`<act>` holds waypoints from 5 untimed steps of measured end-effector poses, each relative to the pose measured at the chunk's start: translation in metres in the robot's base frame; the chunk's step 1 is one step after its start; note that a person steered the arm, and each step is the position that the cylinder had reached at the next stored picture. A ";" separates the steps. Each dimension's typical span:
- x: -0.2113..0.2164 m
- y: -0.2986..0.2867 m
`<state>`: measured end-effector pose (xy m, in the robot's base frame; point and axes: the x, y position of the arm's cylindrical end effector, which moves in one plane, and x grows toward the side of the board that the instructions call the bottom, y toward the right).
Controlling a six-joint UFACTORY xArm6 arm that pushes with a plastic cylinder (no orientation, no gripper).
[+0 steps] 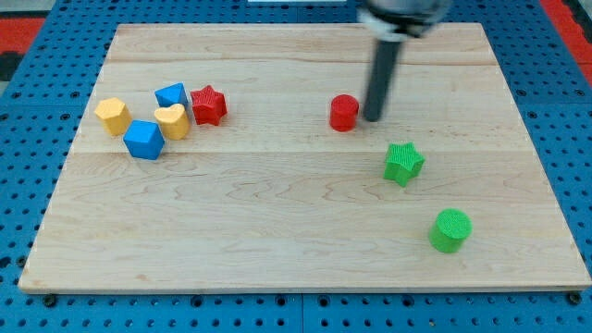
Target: Move the arm away from the red blocks
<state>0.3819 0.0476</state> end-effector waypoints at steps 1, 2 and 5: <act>0.013 -0.108; -0.003 -0.118; -0.017 -0.174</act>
<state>0.3654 -0.1260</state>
